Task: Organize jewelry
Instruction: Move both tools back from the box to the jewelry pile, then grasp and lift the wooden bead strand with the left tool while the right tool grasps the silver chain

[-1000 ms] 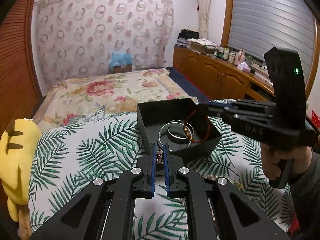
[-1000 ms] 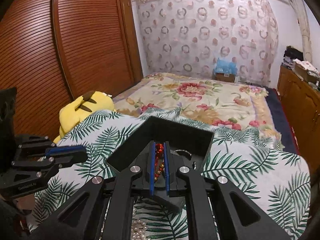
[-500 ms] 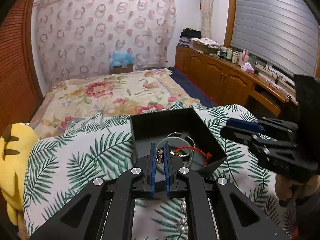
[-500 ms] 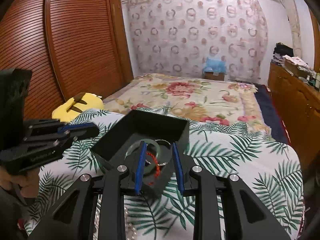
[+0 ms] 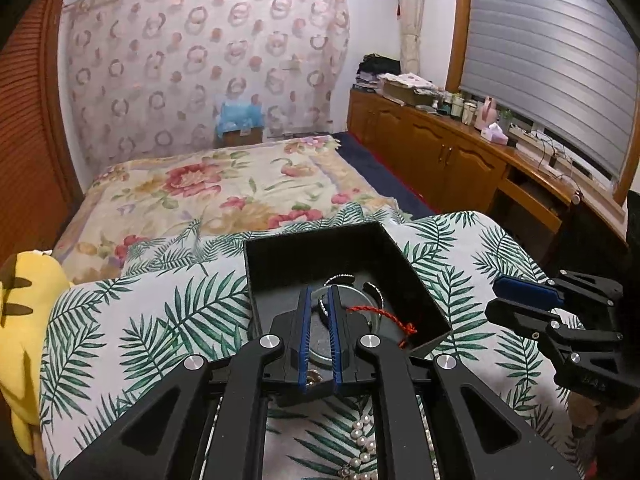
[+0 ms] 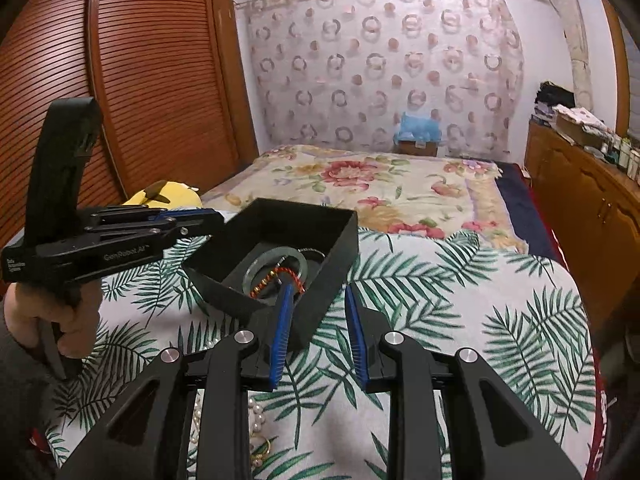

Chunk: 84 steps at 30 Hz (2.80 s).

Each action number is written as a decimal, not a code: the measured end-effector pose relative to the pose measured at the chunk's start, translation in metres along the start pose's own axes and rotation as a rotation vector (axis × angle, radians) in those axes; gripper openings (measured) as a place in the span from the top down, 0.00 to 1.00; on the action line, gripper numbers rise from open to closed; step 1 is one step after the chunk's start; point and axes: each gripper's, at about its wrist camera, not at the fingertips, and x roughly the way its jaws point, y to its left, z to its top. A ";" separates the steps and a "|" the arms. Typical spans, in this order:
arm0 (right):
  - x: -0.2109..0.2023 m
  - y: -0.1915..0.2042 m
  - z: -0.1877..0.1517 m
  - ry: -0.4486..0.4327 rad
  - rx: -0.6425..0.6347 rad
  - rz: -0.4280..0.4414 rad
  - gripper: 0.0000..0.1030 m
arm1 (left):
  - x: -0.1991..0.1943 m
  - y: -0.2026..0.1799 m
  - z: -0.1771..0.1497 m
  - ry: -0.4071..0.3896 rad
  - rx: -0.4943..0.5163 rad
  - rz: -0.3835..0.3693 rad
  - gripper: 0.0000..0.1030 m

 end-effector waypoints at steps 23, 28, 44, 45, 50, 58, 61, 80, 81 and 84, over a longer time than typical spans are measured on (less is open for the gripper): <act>-0.045 0.033 -0.064 0.084 -0.009 0.059 0.72 | -0.061 -0.012 -0.077 0.049 0.038 -0.058 0.82; -0.046 0.042 -0.080 0.117 -0.010 0.069 0.72 | -0.070 -0.014 -0.094 0.063 0.016 -0.084 0.82; -0.061 0.057 -0.114 0.150 -0.011 0.057 0.72 | -0.085 -0.047 -0.139 0.118 0.045 -0.139 0.82; -0.060 0.056 -0.116 0.153 -0.009 0.054 0.72 | -0.083 -0.049 -0.140 0.124 0.048 -0.141 0.82; -0.058 0.057 -0.119 0.148 -0.011 0.052 0.72 | -0.078 -0.056 -0.142 0.138 0.052 -0.146 0.82; -0.058 0.057 -0.121 0.145 -0.013 0.054 0.72 | -0.068 -0.059 -0.140 0.153 0.055 -0.129 0.82; -0.058 0.057 -0.121 0.143 -0.014 0.054 0.72 | -0.064 -0.059 -0.137 0.156 0.057 -0.127 0.79; -0.060 0.059 -0.120 0.142 -0.020 0.052 0.72 | -0.081 -0.055 -0.134 0.094 0.045 -0.140 0.94; -0.060 0.059 -0.120 0.144 -0.021 0.052 0.72 | -0.085 -0.054 -0.132 0.083 0.039 -0.140 0.94; -0.059 0.060 -0.118 0.149 -0.026 0.050 0.72 | -0.095 -0.051 -0.127 0.056 0.031 -0.143 0.94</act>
